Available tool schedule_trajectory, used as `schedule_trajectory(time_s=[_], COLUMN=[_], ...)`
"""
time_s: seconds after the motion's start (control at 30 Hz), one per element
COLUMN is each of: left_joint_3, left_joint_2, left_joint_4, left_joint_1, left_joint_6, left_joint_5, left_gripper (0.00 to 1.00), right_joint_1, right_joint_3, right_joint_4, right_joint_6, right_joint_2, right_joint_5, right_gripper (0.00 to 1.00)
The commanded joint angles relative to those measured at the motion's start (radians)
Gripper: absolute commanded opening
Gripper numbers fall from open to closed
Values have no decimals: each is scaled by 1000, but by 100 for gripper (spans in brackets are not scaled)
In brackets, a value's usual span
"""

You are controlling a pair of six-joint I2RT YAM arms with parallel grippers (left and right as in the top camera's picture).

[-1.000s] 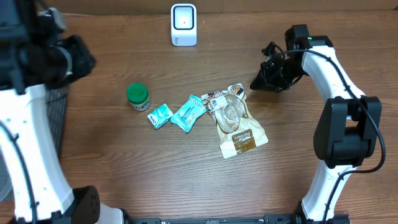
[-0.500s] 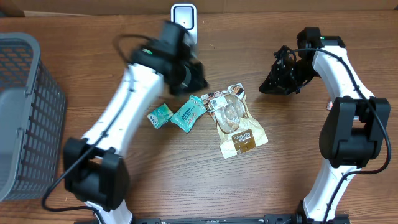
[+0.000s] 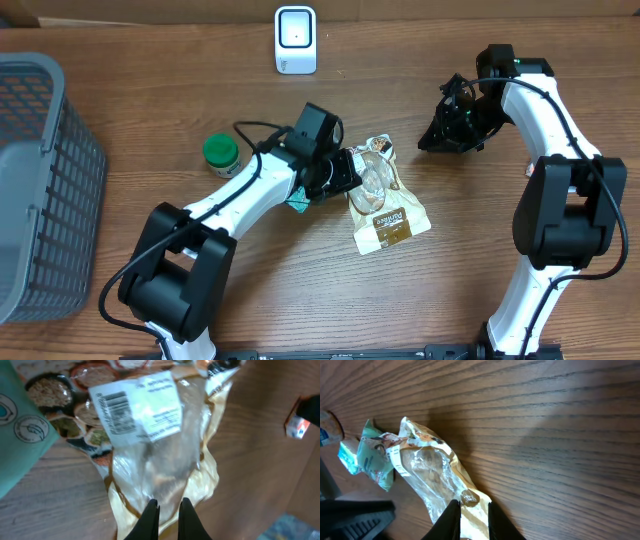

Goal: Scan the item barcode

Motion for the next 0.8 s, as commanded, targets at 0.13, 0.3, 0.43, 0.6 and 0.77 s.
schedule_trajectory(time_s=[0.13, 0.3, 0.43, 0.6, 0.77], left_joint_3=[-77, -77, -77, -77, -69], left_joint_2=[39, 101, 166, 245, 238], left_joint_4=[127, 132, 155, 202, 223], left_joint_1=[-3, -8, -8, -6, 8], left_joint_6=[-98, -109, -143, -179, -113], left_joint_5=[-55, -122, -102, -13, 46], left_gripper=[4, 4, 4, 4, 4], right_joint_1=[3, 3, 3, 3, 3], right_joint_3=[14, 14, 13, -23, -98], right_joint_4=[1, -2, -4, 9, 64], right_joint_6=[2, 2, 2, -13, -12], right_joint_2=[-16, -16, -16, -14, -14], right_joint_5=[5, 5, 5, 5, 5], right_gripper=[16, 16, 18, 25, 25])
